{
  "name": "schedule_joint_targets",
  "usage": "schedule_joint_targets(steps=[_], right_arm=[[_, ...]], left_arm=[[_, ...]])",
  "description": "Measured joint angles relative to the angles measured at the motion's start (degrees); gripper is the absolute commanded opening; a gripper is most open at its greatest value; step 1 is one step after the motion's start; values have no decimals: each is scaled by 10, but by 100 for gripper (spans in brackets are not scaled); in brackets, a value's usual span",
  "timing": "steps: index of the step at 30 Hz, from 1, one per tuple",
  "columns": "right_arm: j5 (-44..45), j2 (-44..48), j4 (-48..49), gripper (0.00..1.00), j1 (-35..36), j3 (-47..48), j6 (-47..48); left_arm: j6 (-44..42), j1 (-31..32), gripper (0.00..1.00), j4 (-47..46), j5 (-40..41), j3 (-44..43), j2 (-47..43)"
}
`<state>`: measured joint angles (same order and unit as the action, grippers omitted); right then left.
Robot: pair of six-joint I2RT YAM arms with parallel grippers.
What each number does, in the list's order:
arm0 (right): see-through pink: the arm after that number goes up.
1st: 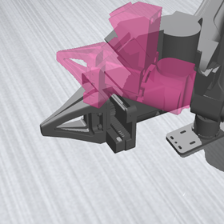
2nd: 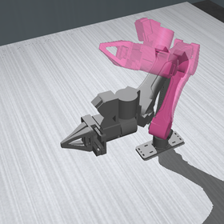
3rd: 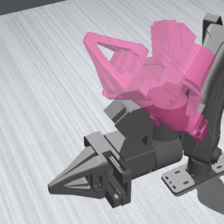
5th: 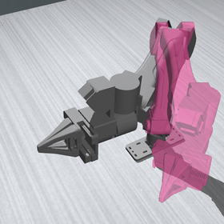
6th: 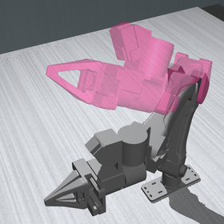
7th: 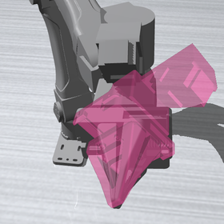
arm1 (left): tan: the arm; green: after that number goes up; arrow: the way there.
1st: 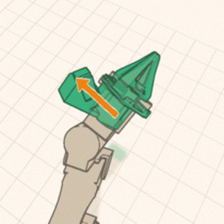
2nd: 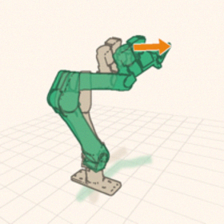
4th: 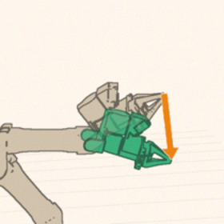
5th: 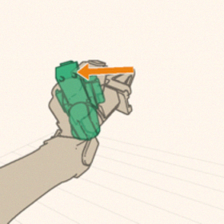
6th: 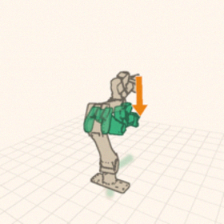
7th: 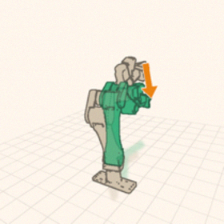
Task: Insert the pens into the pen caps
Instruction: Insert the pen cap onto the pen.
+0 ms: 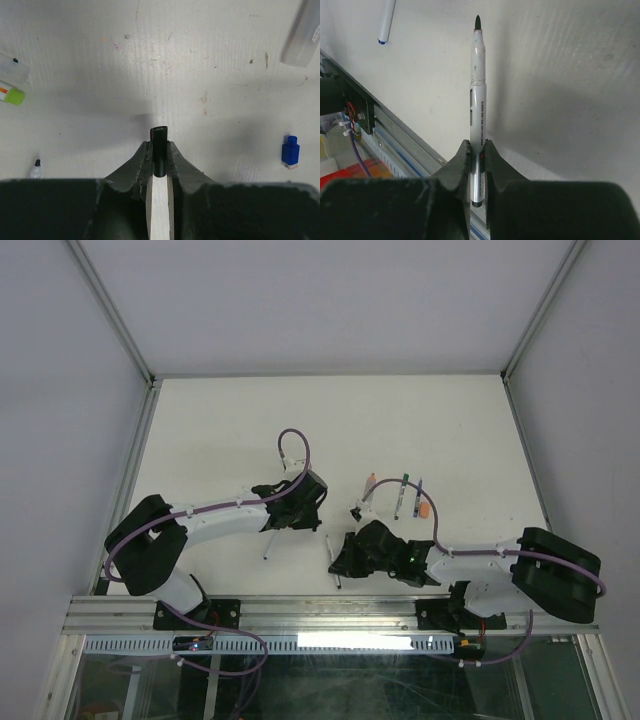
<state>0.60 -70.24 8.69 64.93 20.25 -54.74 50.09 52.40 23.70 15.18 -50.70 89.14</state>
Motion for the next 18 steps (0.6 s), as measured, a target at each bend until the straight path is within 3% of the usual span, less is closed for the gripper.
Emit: schedule_joint_targets(steps=[9, 18], right_arm=[[-9, -88, 88, 0, 12, 15, -19], [-11, -113, 107, 0, 13, 27, -23]], left_arm=[[4, 0, 0, -9, -6, -1, 4], [6, 0, 0, -10, -8, -1, 15]])
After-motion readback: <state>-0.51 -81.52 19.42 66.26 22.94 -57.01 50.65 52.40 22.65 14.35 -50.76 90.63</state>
